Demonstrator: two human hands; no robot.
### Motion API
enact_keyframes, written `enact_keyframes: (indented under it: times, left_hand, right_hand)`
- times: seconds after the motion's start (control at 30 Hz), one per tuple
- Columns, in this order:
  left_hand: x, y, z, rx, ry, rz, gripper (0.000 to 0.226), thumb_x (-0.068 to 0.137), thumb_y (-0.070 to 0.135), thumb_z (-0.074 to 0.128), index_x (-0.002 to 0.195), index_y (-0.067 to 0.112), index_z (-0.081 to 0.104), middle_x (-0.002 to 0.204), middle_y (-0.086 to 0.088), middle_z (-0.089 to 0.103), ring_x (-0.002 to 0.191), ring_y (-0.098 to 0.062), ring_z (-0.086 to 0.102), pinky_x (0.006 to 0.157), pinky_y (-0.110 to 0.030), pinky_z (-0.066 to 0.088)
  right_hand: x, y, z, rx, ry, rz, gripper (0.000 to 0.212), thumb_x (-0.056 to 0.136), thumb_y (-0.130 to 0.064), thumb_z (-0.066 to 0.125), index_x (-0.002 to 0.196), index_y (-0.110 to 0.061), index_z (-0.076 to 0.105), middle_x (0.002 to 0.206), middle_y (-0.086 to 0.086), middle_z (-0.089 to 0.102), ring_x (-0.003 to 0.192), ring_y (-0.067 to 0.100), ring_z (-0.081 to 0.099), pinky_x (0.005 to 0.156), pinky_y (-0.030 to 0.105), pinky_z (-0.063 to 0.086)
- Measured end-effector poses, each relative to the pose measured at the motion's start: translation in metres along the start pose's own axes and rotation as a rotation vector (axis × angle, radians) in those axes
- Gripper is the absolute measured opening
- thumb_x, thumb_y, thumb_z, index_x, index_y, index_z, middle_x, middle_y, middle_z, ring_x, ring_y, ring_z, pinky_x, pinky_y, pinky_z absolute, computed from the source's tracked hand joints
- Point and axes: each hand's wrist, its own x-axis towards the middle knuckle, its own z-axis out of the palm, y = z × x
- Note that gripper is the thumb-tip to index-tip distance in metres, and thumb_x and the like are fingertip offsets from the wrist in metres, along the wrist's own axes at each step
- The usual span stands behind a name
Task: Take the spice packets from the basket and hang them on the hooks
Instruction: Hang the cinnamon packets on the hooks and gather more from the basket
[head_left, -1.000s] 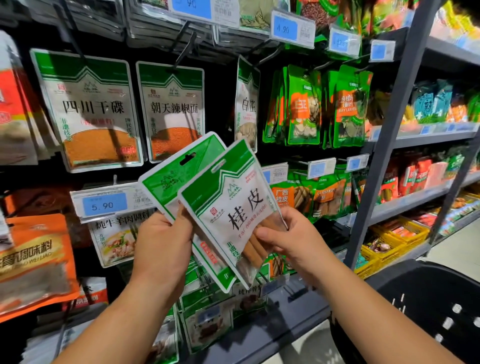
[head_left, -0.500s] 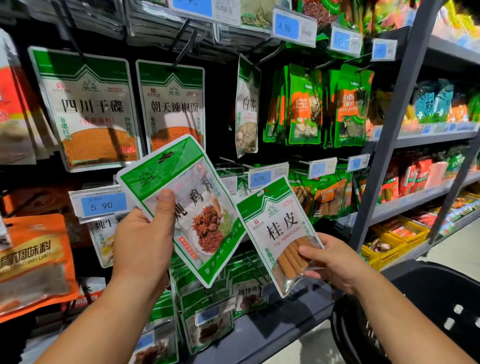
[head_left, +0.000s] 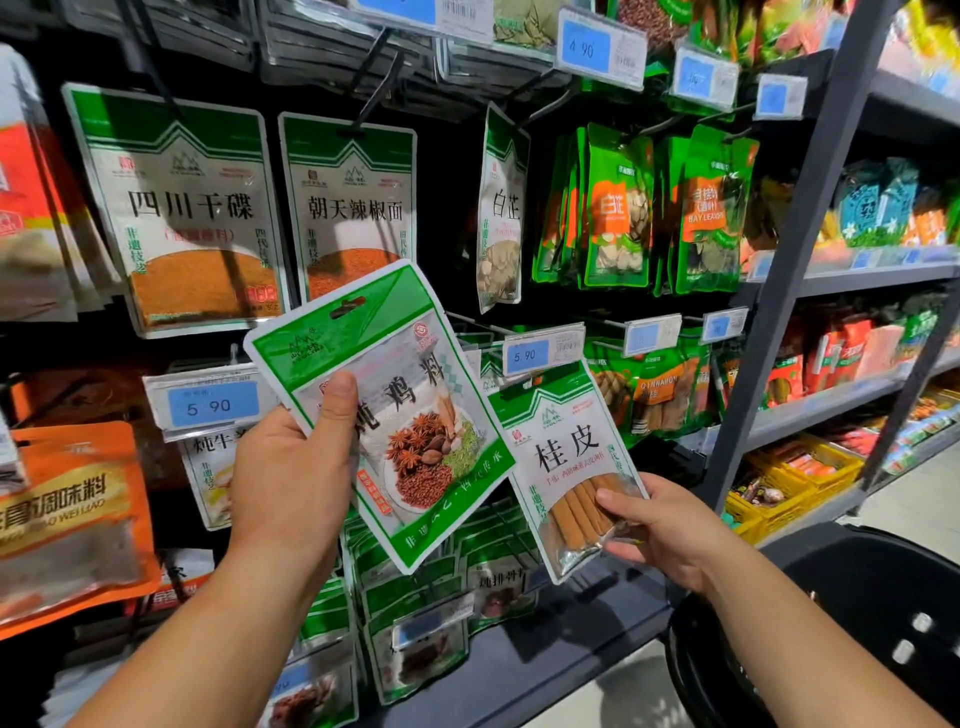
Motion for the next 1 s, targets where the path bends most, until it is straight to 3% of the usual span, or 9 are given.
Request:
enact_keyframes:
  times: [0.13,0.2,0.3,0.43,0.6,0.77,0.9,1.0]
  left_hand:
    - [-0.001,0.0,0.001,-0.001,-0.02,-0.037,0.07,0.073,0.076,0.07,0.093,0.009,0.067,0.091,-0.01,0.063,0.085,-0.024,0.057,0.081,-0.05,0.045]
    - [-0.001,0.001,0.001,0.012,-0.023,-0.048,0.077,0.071,0.077,0.069,0.095,0.004,0.064,0.091,-0.011,0.066,0.085,-0.025,0.059,0.086,-0.06,0.051]
    - [-0.001,0.001,0.0,0.035,-0.043,-0.051,0.075,0.073,0.078,0.068,0.1,0.008,0.067,0.094,-0.011,0.067,0.088,-0.026,0.062,0.093,-0.073,0.045]
    - [-0.003,0.0,0.0,0.025,-0.047,-0.044,0.053,0.079,0.073,0.068,0.091,0.02,0.067,0.092,-0.007,0.064,0.087,-0.022,0.058,0.085,-0.051,0.048]
    - [-0.003,0.002,-0.001,0.051,-0.031,-0.029,0.042,0.087,0.057,0.063,0.097,0.017,0.066,0.09,-0.007,0.061,0.084,-0.02,0.057,0.082,-0.044,0.044]
    - [-0.001,0.002,-0.002,0.096,-0.026,-0.036,0.047,0.085,0.063,0.064,0.095,0.017,0.068,0.09,-0.008,0.063,0.083,-0.022,0.058,0.082,-0.05,0.048]
    - [-0.002,0.004,0.0,0.108,-0.031,-0.041,0.073,0.085,0.06,0.06,0.095,-0.012,0.059,0.081,-0.013,0.06,0.071,-0.023,0.05,0.069,-0.042,0.041]
    - [-0.003,0.006,0.002,0.126,-0.024,-0.042,0.079,0.08,0.066,0.061,0.095,-0.011,0.058,0.079,-0.018,0.062,0.069,-0.025,0.054,0.066,-0.048,0.049]
  right_hand:
    - [0.005,-0.005,0.017,0.071,0.02,-0.042,0.026,0.088,-0.02,0.077,0.113,-0.019,0.071,0.103,0.004,0.079,0.092,0.021,0.074,0.071,0.035,0.058]
    - [0.007,-0.008,0.024,0.092,0.016,-0.05,0.024,0.09,-0.018,0.075,0.113,-0.018,0.07,0.099,0.003,0.08,0.086,0.019,0.075,0.071,0.035,0.058]
    - [0.01,-0.008,0.031,0.103,0.009,-0.036,0.028,0.09,-0.019,0.076,0.116,-0.016,0.07,0.103,0.006,0.08,0.088,0.021,0.076,0.072,0.036,0.058]
    - [0.013,-0.007,0.03,0.099,0.013,0.0,0.03,0.089,-0.019,0.076,0.118,-0.017,0.07,0.105,0.008,0.079,0.092,0.023,0.075,0.074,0.036,0.058]
    - [0.012,-0.006,0.022,0.091,0.011,0.023,0.037,0.081,-0.021,0.079,0.117,-0.019,0.071,0.106,0.005,0.079,0.096,0.023,0.074,0.074,0.036,0.057]
    - [0.012,-0.005,0.019,0.07,0.025,0.055,0.034,0.085,-0.021,0.078,0.118,-0.019,0.072,0.104,0.004,0.079,0.096,0.023,0.074,0.074,0.035,0.056]
    - [0.014,-0.006,0.027,0.07,0.031,0.046,0.028,0.088,-0.021,0.077,0.116,-0.019,0.072,0.101,0.003,0.08,0.092,0.022,0.075,0.073,0.035,0.057]
    - [0.02,-0.008,0.043,0.065,0.047,0.026,0.022,0.092,-0.024,0.075,0.113,-0.018,0.072,0.098,0.002,0.08,0.085,0.019,0.076,0.071,0.034,0.058]
